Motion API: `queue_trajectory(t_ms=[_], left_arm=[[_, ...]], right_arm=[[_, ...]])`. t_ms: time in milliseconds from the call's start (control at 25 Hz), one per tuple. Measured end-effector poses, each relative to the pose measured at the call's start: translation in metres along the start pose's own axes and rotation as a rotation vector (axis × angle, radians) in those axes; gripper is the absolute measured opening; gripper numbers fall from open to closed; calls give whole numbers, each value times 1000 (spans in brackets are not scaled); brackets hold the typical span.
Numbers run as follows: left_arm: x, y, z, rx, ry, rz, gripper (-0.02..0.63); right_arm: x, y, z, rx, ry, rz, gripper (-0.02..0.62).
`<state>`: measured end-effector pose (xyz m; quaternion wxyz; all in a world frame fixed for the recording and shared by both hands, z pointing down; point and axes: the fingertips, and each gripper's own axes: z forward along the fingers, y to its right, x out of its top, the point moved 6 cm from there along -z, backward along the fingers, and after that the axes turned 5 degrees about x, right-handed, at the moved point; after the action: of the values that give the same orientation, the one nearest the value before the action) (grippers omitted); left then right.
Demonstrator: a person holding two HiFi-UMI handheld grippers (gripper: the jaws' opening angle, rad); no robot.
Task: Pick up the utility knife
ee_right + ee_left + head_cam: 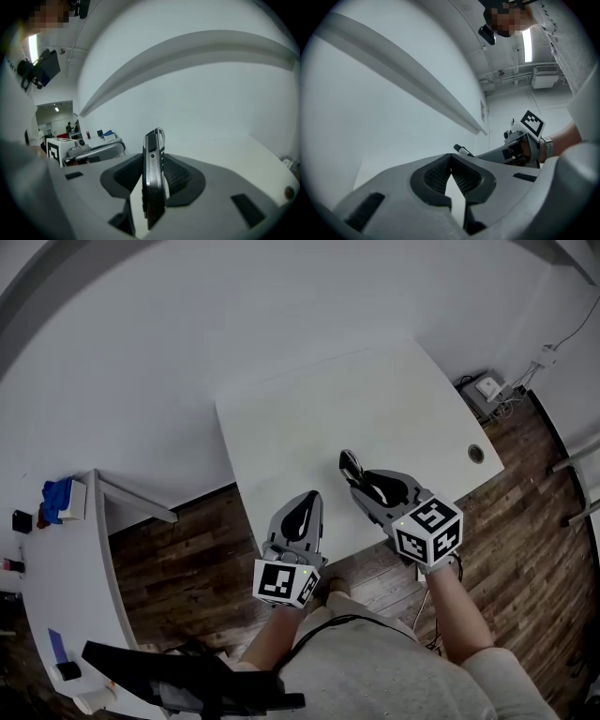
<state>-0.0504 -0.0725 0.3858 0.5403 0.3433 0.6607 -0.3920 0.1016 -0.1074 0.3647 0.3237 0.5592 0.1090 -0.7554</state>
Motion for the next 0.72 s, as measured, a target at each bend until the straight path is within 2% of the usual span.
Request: queue_trajectory(t_ms=[160, 360, 720], left_arm=[[5, -4, 2, 7, 10, 4, 6], [8, -2, 0, 13, 7, 9, 6], [5, 0, -1, 22, 2, 12, 6]], right_arm=[[1, -5, -4, -9, 56, 43, 140], [3, -11, -9, 8, 180, 139, 140], [5, -16, -8, -1, 233, 142, 140]])
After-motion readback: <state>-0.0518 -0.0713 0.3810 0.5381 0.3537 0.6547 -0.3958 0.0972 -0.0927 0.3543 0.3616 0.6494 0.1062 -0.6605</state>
